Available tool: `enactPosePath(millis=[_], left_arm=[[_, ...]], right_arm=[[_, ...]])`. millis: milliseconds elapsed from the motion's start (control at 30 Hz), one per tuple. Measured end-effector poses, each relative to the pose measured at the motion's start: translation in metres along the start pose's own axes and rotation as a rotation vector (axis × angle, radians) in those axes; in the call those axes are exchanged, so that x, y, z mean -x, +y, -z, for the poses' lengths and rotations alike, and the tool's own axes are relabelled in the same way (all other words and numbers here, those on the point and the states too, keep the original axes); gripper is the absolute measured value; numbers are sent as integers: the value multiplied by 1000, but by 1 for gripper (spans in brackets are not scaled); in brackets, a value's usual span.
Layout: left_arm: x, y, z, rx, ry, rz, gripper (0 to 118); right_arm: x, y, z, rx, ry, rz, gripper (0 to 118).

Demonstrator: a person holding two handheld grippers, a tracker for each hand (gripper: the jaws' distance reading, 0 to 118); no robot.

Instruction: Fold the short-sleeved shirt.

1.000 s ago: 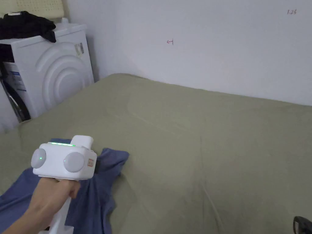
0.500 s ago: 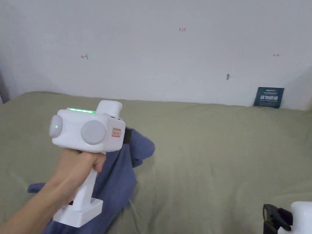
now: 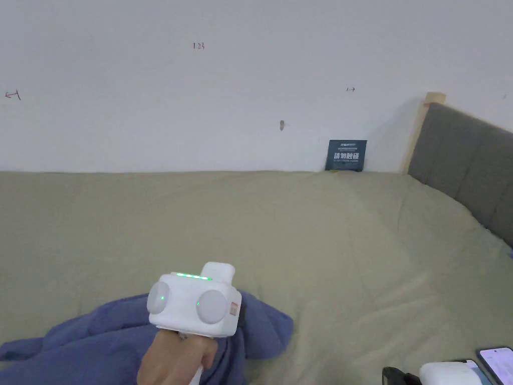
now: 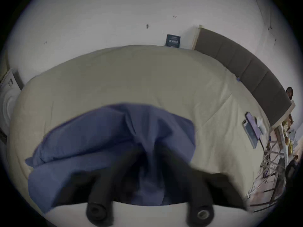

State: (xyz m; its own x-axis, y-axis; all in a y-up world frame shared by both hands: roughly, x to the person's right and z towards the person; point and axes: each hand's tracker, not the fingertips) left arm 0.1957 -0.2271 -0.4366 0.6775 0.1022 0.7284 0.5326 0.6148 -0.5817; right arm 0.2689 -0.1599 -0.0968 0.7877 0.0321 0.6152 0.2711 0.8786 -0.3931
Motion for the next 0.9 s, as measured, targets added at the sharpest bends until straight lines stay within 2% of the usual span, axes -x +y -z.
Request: enactPosePath(millis=[33, 100, 133, 200, 300, 500, 567, 600, 667, 700, 767, 900], left_arm=[[3, -4, 5, 5, 7, -15, 117], [11, -12, 8, 44, -9, -63, 111], [14, -18, 2, -18, -29, -78, 111], [21, -19, -10, -44, 33, -93, 111], [35, -23, -72, -161, 79, -86, 111], [64, -72, -233, -406, 185, -105, 110], [67, -99, -278, -478, 275, -85, 98], [68, -112, -296, -523, 310, -66, 82], [70, -139, -329, -571, 372, -52, 24], [72, -153, -343, -586, 388, -60, 1], [76, -180, -366, -609, 419, -109, 0], [78, -215, -387, -595, 483, -124, 0]], right_arm=[[-1, -1, 3, 5, 2, -2, 2], [-2, -1, 8, 11, 0, -2, 2], [-1, -1, 8, 11, 2, -1, 2], [1, 1, 9, 8, 4, 9, 2], [8, 6, 0, -19, 20, 24, 2], [24, 18, -28, -102, 74, 51, 2], [29, 20, -38, -124, 93, 55, 2], [32, 21, -42, -131, 102, 57, 2], [37, 22, -52, -153, 121, 53, 2], [41, 22, -56, -160, 125, 45, 2], [47, 20, -66, -175, 139, 33, 2], [56, 13, -83, -205, 158, 20, 2]])
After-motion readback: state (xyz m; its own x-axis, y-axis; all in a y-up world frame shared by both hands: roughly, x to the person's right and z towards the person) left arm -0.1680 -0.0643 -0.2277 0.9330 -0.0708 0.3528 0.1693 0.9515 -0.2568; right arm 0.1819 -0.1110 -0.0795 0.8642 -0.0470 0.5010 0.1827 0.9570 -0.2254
